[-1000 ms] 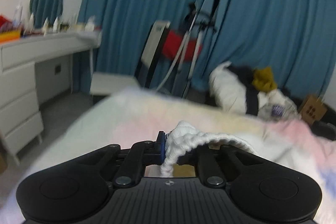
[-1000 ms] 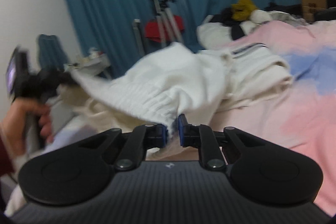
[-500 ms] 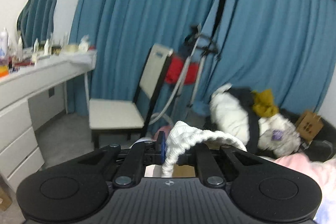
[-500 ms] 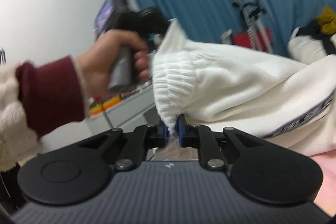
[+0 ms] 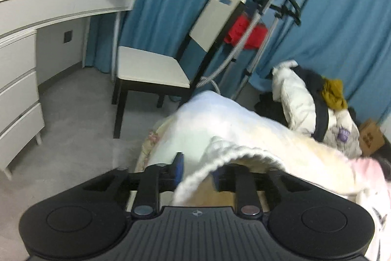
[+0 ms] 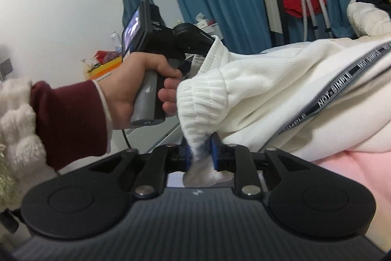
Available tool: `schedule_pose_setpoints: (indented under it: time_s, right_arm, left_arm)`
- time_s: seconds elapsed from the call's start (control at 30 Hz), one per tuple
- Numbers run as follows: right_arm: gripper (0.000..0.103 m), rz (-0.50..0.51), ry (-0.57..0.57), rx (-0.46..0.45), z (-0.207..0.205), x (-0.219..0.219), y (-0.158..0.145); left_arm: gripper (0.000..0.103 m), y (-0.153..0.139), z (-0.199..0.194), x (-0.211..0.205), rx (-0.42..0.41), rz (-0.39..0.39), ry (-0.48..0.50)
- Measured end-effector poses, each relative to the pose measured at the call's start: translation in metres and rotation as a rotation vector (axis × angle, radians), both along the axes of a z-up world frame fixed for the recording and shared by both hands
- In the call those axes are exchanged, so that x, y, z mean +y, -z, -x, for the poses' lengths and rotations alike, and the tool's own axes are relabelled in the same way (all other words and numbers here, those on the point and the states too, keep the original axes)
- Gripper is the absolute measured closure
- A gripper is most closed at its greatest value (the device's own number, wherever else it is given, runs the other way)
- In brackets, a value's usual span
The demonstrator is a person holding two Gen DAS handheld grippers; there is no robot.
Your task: Fold clothes
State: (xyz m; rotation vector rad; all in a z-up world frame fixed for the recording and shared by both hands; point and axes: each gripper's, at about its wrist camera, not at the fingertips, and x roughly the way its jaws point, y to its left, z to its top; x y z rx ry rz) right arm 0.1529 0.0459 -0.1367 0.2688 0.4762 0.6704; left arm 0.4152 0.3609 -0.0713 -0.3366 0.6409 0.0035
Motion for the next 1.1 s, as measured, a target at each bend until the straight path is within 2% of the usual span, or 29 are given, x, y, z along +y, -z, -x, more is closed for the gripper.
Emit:
schedule_pose_setpoints:
  time_s: [0.07,0.1,0.13,0.17,0.23,0.37,0.6,0.73,0.9,1.1]
  right_arm:
    - [0.053,0.013,-0.038,0.007,0.002,-0.001,0.001]
    - [0.032,0.021,-0.06,0.005,0.005,-0.001,0.001]
    - [0.017,0.034,-0.083,-0.007,0.01,0.0,0.001]
    - [0.015,0.052,-0.095,-0.021,0.018,0.001,0.0]
    - [0.014,0.091,-0.102,-0.048,0.037,0.003,-0.009]
    - [0.014,0.106,-0.108,-0.068,0.067,-0.005,-0.034]
    - [0.015,0.124,-0.009,-0.162,0.108,-0.057,-0.084]
    - [0.015,0.148,0.072,-0.2,0.131,-0.101,-0.102]
    - [0.015,0.196,0.177,-0.239,0.143,-0.162,-0.104]
    - [0.015,0.149,0.327,-0.233,0.138,-0.23,-0.089]
  left_arm:
    - [0.037,-0.006,0.014,0.009,0.01,-0.035,-0.027]
    - [0.036,-0.01,0.024,0.014,0.015,-0.047,-0.047]
    - [0.036,-0.014,0.036,0.019,0.011,-0.048,-0.063]
    - [0.033,-0.02,0.05,0.022,0.002,-0.04,-0.075]
    - [0.027,-0.032,0.08,0.027,-0.018,-0.032,-0.094]
    - [0.024,-0.064,0.144,0.003,-0.068,-0.08,-0.07]
    - [0.022,-0.1,0.241,-0.089,-0.154,-0.116,0.055]
    - [0.022,-0.114,0.291,-0.152,-0.202,-0.076,0.118]
    - [0.021,-0.118,0.327,-0.232,-0.234,-0.062,0.194]
    - [0.021,-0.108,0.34,-0.303,-0.235,-0.033,0.214]
